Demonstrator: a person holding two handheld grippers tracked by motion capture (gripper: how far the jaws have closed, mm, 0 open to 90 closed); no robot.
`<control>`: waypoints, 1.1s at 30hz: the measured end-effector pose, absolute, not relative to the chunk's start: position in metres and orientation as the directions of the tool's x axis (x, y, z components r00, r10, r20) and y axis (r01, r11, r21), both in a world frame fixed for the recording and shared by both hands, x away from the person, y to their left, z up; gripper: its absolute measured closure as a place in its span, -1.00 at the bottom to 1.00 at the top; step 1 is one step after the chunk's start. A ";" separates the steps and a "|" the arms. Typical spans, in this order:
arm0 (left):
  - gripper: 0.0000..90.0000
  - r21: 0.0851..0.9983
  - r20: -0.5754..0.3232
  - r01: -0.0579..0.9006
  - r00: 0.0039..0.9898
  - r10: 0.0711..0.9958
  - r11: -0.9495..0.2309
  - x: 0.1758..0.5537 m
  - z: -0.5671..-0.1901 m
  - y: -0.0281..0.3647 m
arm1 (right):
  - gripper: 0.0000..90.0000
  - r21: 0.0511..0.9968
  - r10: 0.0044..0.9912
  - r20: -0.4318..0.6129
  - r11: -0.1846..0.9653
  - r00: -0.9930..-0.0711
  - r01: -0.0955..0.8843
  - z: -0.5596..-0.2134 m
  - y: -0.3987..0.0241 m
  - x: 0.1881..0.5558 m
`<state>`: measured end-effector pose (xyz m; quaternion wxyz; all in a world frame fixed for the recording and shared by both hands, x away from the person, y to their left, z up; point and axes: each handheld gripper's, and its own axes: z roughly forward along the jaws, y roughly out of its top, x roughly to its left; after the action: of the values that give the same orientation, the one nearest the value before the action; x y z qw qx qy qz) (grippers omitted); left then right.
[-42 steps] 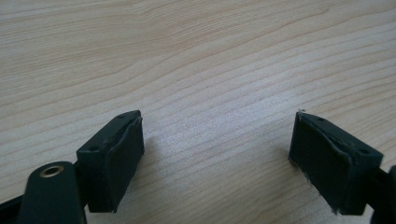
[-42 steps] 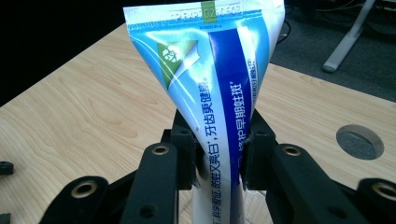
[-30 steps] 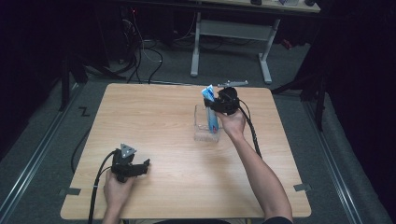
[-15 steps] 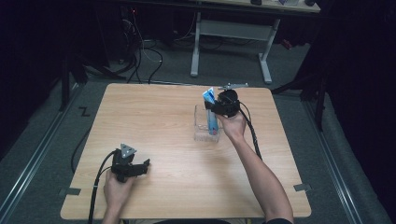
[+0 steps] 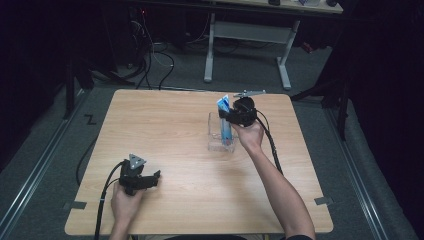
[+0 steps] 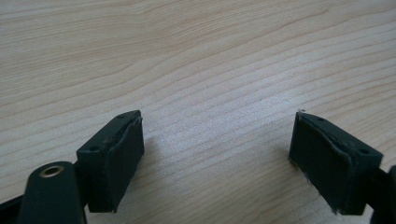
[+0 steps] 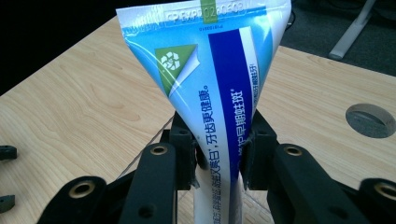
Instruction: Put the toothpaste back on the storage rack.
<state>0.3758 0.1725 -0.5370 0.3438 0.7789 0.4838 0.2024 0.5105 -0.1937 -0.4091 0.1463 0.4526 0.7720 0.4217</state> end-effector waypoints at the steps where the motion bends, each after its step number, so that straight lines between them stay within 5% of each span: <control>1: -0.59 0.732 -0.017 0.614 0.450 0.893 -0.296 0.376 -0.537 0.172 | 0.57 0.784 0.821 0.155 0.236 -0.549 0.575 -0.409 -0.194 0.510; 33: -0.59 0.732 -0.017 0.614 0.450 0.893 -0.296 0.376 -0.537 0.172 | 0.54 0.776 0.838 0.127 0.250 -0.530 0.580 -0.413 -0.211 0.500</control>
<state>0.3758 0.1725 -0.5370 0.3438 0.7789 0.4837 0.2027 0.5004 -0.2108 -0.4131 0.1589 0.4578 0.7743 0.4069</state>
